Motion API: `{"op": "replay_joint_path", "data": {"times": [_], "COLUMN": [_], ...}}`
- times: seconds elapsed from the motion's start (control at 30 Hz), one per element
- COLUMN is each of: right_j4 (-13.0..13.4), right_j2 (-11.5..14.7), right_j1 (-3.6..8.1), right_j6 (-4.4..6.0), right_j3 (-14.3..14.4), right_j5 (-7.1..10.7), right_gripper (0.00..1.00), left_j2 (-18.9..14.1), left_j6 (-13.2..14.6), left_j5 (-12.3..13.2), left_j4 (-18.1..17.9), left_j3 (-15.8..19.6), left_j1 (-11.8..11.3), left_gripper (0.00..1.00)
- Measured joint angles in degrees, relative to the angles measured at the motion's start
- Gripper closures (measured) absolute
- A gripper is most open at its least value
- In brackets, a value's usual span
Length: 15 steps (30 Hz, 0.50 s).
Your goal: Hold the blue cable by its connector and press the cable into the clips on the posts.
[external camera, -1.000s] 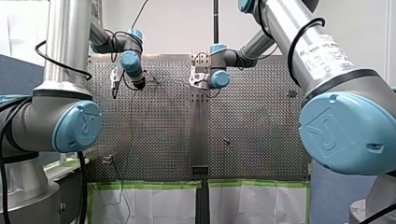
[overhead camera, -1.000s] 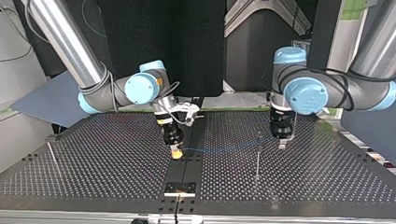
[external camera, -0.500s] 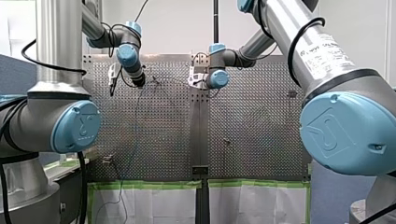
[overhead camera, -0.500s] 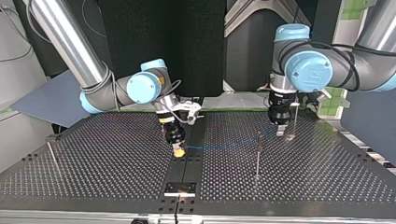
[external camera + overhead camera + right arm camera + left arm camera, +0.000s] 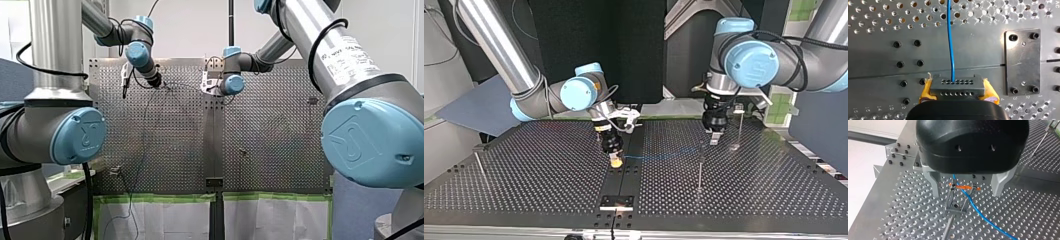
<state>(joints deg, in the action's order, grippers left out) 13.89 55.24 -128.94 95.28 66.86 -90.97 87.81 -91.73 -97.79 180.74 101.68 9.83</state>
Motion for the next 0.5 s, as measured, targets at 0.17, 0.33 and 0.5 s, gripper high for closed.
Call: {"op": "replay_joint_path", "data": {"times": [0.17,0.33,0.5], "right_j4": [-0.07,-0.07,-0.08], "right_j2": [0.00,0.00,0.01], "right_j1": [0.04,0.18,0.21], "right_j6": [0.01,0.01,0.01], "right_j3": [0.00,-0.01,-0.01], "right_j5": [-0.05,-0.02,-0.01], "right_gripper": [1.00,1.00,1.00], "left_j2": [0.01,0.00,0.01], "left_j6": [-0.09,-0.19,-0.27], "left_j5": [0.06,-0.03,-0.07], "left_j4": [-0.11,-0.37,-0.45], "left_j3": [0.00,0.00,-0.01], "left_j1": [0.46,0.70,0.80], "left_gripper": [0.00,0.00,0.00]}}
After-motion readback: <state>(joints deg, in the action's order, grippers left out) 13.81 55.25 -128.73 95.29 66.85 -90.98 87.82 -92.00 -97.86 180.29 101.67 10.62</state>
